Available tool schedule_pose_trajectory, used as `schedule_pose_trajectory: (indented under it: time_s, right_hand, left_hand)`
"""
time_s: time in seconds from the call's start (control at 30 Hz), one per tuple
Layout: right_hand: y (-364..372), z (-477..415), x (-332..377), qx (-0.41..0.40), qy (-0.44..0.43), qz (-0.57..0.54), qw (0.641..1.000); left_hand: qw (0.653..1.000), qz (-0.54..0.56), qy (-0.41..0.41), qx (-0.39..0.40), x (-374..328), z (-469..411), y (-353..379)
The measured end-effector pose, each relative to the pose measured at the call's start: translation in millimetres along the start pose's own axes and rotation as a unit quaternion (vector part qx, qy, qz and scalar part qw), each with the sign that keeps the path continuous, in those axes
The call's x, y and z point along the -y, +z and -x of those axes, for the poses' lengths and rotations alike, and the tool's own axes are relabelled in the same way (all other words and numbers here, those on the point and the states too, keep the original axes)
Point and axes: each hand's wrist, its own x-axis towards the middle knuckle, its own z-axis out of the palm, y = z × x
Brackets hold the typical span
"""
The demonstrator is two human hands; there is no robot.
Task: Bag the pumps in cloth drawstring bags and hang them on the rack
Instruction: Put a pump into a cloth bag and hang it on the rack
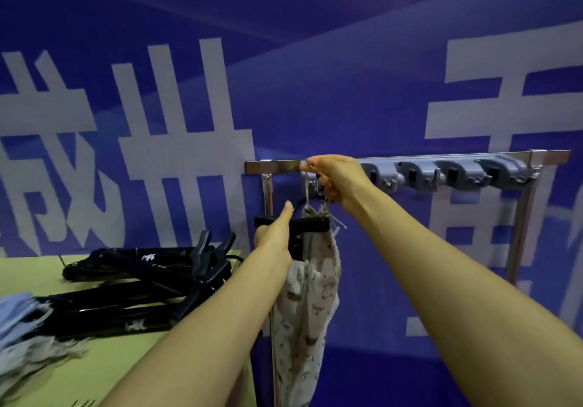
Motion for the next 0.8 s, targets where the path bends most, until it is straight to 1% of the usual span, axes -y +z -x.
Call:
schedule_pose_trajectory:
  time_s: [0.13, 0.27, 0.47, 0.6, 0.73, 0.8]
  right_hand:
    - [2.8, -17.6, -17.4, -0.001, -0.056, 0.05, 0.997]
    - [0.0, -37.3, -28.6, -0.021, -0.084, 0.068, 0.994]
    - [-5.6, -48.9, -48.2, -0.028, -0.091, 0.092, 0.991]
    - [-5.7, -48.4, -54.5, -0.052, -0.091, 0.125, 0.987]
    - [2.7, -40.8, -62.9, -0.092, -0.144, 0.186, 0.968]
    - [7.9, -35.1, -68.1, -0.128, -0.185, 0.246, 0.943]
  left_hand:
    - [0.999, 0.008, -0.026, -0.019, 12.8, -38.6, 3.7]
    - [0.998, -0.047, -0.033, -0.033, 23.6, -82.9, 12.4]
    - [0.997, -0.067, -0.009, -0.042, 23.6, -68.5, 17.0]
    - [0.997, -0.069, -0.026, -0.035, 31.4, -76.8, 14.4]
    - [0.993, -0.103, -0.045, -0.029, 38.3, -80.7, 16.3]
    - [0.991, -0.12, -0.051, -0.008, 33.6, -71.2, 15.5]
